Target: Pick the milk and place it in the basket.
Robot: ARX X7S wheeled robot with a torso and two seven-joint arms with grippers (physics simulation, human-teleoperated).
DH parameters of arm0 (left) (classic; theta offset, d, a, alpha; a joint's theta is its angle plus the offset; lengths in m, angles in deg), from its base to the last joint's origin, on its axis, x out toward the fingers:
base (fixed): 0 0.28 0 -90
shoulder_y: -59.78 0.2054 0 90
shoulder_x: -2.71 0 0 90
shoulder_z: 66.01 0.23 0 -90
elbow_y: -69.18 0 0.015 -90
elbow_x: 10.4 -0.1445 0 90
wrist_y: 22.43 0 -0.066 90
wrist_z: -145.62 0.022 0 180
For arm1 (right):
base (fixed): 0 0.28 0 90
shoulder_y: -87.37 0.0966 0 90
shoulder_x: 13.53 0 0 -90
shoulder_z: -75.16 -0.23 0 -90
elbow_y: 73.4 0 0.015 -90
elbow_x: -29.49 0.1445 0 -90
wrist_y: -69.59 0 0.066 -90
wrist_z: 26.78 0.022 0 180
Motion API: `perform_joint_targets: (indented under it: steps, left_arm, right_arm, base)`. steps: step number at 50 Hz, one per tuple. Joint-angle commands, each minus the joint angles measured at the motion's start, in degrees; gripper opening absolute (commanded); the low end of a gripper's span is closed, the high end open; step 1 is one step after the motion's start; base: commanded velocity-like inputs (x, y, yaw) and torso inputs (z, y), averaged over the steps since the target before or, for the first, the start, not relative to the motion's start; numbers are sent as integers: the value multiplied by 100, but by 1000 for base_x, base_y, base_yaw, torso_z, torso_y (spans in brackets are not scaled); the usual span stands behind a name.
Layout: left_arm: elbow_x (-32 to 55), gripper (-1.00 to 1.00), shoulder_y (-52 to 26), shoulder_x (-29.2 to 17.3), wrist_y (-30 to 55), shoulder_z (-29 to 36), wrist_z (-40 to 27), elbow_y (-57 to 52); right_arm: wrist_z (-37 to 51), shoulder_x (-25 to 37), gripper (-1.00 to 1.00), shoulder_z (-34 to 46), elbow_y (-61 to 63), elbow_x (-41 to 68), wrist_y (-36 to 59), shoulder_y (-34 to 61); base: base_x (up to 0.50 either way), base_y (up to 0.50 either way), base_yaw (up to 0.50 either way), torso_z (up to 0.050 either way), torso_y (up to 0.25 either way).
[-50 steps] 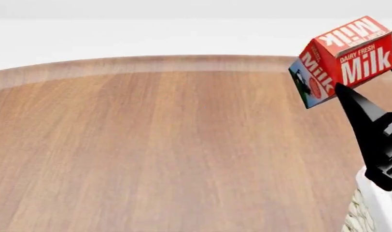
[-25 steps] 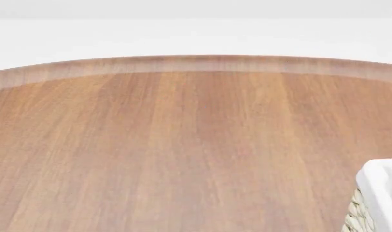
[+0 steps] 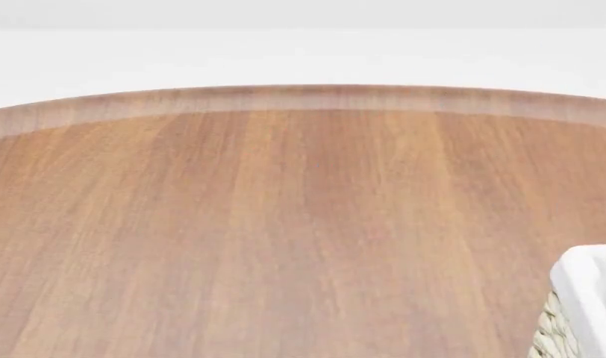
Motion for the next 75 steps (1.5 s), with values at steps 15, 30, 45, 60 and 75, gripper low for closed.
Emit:
perform_joint_targets:
  steps: [15,30,45,60,75]
  left_arm:
    - [-25,100,-45,-25,-30,81,-19,40]
    - [-78,100,39,-3,-55,63,6,46]
    - [-80,100,86,-14,-67,42,0,30]
    - [-74,100,108,-25,-82,46,-12,18]
    - [-54,100,96,-60,-90,49,-26,31]
  right_arm:
    - [-751,-62,-100,967,-659,-792,185,528]
    - [-1301,96,-100,1382,-574,-811,101,31]
    - [-1649,-36,-100,1736,-972,-1064,-54,-113]
    - [-1759,-436,-100,2010,-1709,-1411,-425,-129]
    - [-1949,-840,-100,2385,-2504,-1781,-734,-173]
  base:
    - [0,0,0,0,1]
    - [0,0,0,1,1]
    - [0,0,0,1,1]
    - [0,0,0,1,1]
    - [0,0,0,1,1]
